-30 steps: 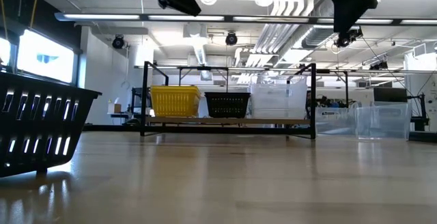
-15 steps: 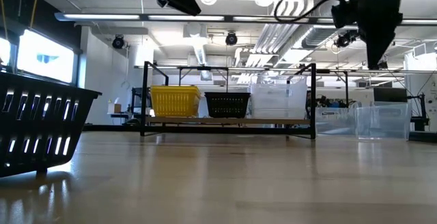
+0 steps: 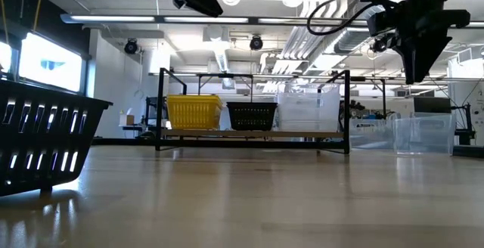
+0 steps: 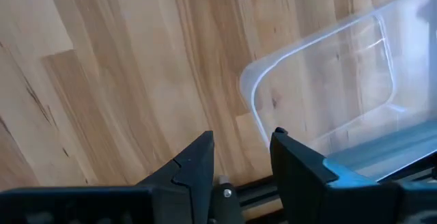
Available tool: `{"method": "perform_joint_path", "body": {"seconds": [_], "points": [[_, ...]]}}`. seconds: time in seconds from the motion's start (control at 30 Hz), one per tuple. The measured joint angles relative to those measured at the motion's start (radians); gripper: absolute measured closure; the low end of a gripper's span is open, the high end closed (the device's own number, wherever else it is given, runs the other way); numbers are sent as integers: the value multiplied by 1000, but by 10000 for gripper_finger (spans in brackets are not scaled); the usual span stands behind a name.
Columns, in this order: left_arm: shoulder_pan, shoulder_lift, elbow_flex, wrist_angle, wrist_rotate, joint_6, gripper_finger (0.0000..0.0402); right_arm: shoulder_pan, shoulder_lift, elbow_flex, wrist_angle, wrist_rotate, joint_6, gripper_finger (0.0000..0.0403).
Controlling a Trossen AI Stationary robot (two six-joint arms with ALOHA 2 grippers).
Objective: Stack baskets on shelf by color
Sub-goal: Stack the transparent bin on top of the transparent bin on the shelf
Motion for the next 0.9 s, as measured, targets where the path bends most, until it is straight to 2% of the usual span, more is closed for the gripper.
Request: {"method": "perform_joint_path", "body": {"seconds": [0.33,0.57,0.73,0.9], "points": [[-24,0,0,-9,3,-2,238,0,12,-3,6,9,-24,273],[-26,0,0,-9,4,20,238,0,12,-112,26,21,30,273],[-26,0,0,-9,4,52,238,0,12,-157,86,84,23,273],[-26,0,0,-9,3,73,238,-4,29,-179,168,66,-2,273]]}}
